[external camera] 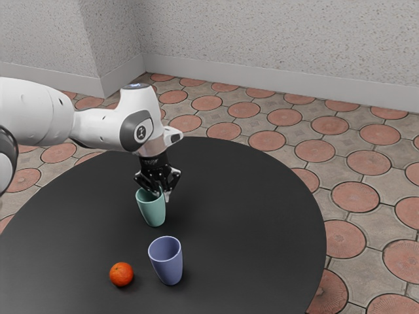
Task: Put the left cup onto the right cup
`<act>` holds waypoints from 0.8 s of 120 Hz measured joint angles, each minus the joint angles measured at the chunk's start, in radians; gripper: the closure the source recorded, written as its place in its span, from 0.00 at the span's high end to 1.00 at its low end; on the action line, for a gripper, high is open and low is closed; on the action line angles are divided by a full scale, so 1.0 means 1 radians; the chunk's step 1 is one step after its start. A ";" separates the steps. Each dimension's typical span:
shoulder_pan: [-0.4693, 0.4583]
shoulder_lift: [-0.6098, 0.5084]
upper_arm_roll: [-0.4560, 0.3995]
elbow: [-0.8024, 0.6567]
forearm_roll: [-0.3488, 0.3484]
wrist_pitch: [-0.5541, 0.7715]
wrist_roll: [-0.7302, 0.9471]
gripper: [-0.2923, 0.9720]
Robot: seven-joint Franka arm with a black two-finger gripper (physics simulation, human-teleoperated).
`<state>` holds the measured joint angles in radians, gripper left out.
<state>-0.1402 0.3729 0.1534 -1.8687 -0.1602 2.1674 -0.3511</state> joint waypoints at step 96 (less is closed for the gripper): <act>-0.028 -0.225 0.009 -0.088 0.032 -0.063 -0.002 0.15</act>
<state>-0.1678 0.1478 0.1626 -1.9566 -0.1279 2.1046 -0.3534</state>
